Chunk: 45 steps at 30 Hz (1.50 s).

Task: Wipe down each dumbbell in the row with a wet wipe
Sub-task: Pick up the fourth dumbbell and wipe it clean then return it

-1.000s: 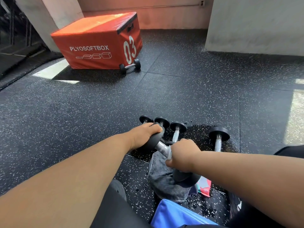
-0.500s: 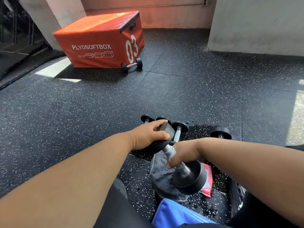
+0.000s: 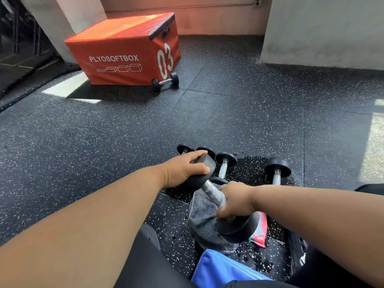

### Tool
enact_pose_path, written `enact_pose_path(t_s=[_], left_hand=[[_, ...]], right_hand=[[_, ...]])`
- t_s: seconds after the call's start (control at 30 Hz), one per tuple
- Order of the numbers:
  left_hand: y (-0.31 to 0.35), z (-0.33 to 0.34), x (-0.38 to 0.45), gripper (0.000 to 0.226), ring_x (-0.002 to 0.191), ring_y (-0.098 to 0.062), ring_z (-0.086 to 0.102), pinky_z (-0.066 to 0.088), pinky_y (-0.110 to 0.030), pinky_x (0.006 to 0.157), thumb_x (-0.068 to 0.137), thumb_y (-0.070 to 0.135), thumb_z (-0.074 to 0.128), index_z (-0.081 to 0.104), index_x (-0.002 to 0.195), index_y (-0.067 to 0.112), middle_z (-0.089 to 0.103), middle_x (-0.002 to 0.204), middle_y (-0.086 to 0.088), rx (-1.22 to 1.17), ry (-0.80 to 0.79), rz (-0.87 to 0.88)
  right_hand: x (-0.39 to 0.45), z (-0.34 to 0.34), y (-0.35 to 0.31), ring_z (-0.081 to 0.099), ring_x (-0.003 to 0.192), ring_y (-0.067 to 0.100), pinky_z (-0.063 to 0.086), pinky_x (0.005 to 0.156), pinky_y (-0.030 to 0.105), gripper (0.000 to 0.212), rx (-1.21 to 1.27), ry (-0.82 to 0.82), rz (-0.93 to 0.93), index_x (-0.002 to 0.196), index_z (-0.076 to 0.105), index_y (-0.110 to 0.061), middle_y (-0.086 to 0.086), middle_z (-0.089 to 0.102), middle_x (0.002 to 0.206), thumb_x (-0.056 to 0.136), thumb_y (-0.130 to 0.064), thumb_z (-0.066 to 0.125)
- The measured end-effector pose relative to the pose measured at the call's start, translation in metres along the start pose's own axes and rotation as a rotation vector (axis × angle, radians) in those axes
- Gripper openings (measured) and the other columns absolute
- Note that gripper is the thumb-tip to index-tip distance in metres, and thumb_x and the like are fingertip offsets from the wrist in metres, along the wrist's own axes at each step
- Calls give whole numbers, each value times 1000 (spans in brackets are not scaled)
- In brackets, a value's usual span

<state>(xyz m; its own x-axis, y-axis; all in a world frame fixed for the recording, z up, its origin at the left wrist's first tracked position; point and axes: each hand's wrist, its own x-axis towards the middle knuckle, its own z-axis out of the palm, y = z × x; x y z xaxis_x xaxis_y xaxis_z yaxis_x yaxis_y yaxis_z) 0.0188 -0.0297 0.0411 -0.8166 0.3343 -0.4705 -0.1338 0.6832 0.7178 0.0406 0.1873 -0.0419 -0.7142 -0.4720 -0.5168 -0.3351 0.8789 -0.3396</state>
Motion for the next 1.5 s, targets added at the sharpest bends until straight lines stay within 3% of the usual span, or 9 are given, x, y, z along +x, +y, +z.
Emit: enact_pose_path(t_s=[0.13, 0.33, 0.5, 0.63, 0.7, 0.83, 1.07, 1.33, 1.5], left_hand=[[2, 4, 3, 100, 125, -17, 62, 46, -40, 114, 62, 74, 66, 46, 157, 48, 61, 144, 4, -2, 13, -8], [3, 8, 9, 96, 121, -19, 65, 49, -46, 113, 64, 75, 66, 46, 156, 52, 62, 142, 4, 12, 30, -19], [12, 14, 6, 98, 122, -20, 63, 46, -46, 115, 60, 78, 61, 49, 154, 51, 63, 140, 5, 33, 84, -61], [17, 22, 4, 58, 104, -25, 71, 56, -50, 101, 66, 76, 61, 71, 113, 43, 75, 114, 0, -42, 154, -123], [20, 24, 3, 56, 98, -27, 72, 59, -46, 92, 68, 74, 60, 71, 107, 35, 74, 110, -3, -91, 189, -178], [15, 24, 4, 71, 80, -36, 74, 61, -61, 90, 66, 71, 64, 72, 111, 16, 79, 108, -21, -281, 130, -326], [8, 20, 4, 68, 76, -35, 72, 59, -57, 95, 81, 70, 62, 72, 111, 9, 78, 87, -18, -416, 89, -456], [7, 19, 3, 73, 74, -34, 75, 63, -47, 81, 84, 71, 62, 72, 120, 8, 81, 99, -20, -387, 88, -410], [9, 14, -4, 51, 75, -28, 70, 57, -38, 76, 86, 67, 59, 70, 108, 22, 75, 98, -12, -246, 105, -220]], right_hand=[[-1, 4, -11, 61, 67, 24, 45, 61, 32, 37, 106, 162, 104, 74, 58, -20, -2, 65, 69, 73, -56, 66], [-2, 8, -27, 64, 71, 27, 48, 63, 35, 40, 77, 404, 88, 78, 58, -21, -1, 64, 72, 86, -60, 57], [-4, 8, -28, 61, 68, 29, 42, 61, 34, 38, 28, 442, 91, 74, 52, -21, -1, 59, 66, 86, -57, 53], [-5, 12, -29, 56, 74, 28, 41, 68, 38, 27, -31, 511, 122, 71, 42, -25, -5, 54, 72, 81, -43, 58], [-5, 13, -29, 58, 80, 29, 43, 72, 39, 25, -67, 514, 122, 75, 42, -26, -7, 55, 78, 84, -41, 60], [-4, 11, -25, 59, 96, 30, 43, 80, 42, 15, -172, 433, 134, 96, 58, -29, -2, 68, 97, 90, -43, 56], [-2, 4, -18, 52, 99, 28, 30, 79, 42, 24, -394, 291, 184, 93, 65, -25, -1, 68, 95, 87, -48, 63], [0, -3, -3, 51, 108, 29, 33, 84, 43, 62, -352, 88, 195, 109, 71, -25, 2, 68, 115, 89, -79, 47], [6, -9, 8, 59, 110, 33, 44, 89, 42, 85, -314, -106, 144, 118, 69, -24, 4, 70, 118, 78, -95, 44]])
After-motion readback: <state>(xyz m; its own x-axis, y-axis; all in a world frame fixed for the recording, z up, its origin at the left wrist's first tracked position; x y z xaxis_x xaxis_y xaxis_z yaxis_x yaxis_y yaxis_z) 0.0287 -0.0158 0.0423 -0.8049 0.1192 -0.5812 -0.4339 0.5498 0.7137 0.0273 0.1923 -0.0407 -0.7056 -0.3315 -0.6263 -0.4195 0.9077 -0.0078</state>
